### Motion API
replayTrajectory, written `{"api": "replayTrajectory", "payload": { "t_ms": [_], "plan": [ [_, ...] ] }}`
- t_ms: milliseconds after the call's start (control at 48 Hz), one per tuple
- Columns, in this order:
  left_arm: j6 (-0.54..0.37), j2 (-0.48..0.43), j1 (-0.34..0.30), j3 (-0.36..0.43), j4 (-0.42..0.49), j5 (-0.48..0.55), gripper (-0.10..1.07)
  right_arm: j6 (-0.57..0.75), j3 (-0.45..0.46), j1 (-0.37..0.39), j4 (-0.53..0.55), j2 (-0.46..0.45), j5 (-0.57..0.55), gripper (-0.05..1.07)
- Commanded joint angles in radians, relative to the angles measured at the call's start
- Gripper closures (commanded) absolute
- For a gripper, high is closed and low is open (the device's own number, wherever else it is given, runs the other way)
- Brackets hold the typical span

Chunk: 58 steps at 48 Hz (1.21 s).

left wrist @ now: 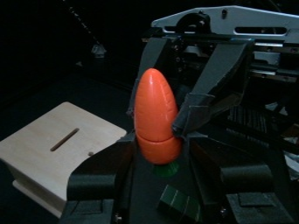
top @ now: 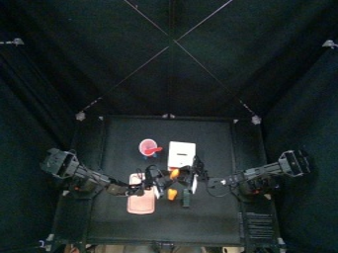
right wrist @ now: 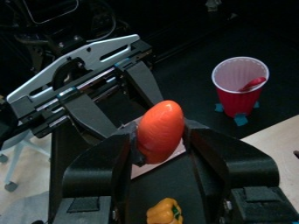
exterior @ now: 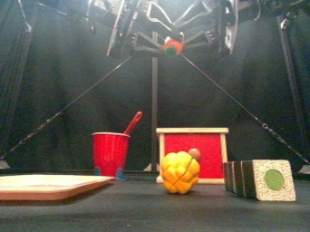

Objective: Hand over carrot

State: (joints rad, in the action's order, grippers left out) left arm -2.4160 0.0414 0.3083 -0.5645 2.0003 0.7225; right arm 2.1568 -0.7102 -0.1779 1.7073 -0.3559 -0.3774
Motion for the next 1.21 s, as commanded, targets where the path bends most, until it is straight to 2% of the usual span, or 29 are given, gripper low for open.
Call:
{"api": "replayTrajectory", "payload": {
  "t_ms": [0,125,271,1062,1188],
  "plan": [
    [-0.003,0.009,-0.002,0.012,0.003,0.014,0.15,-0.003,0.015,0.002,-0.002,-0.015,0.0,0.31],
    [-0.002,0.009,0.0,0.011,0.002,0.014,0.02,-0.003,0.015,0.002,-0.002,-0.017,0.0,0.31],
    [-0.003,0.009,0.008,0.008,0.003,0.02,-0.04,-0.005,0.014,0.002,0.0,-0.017,0.0,0.31],
    [0.002,0.02,0.04,-0.029,-0.037,0.055,-0.05,-0.008,0.0,0.002,-0.012,-0.025,0.0,0.31],
    [0.002,0.029,0.051,-0.044,-0.066,0.055,-0.05,-0.011,-0.003,0.002,-0.011,-0.026,0.0,0.31]
  ]
}}
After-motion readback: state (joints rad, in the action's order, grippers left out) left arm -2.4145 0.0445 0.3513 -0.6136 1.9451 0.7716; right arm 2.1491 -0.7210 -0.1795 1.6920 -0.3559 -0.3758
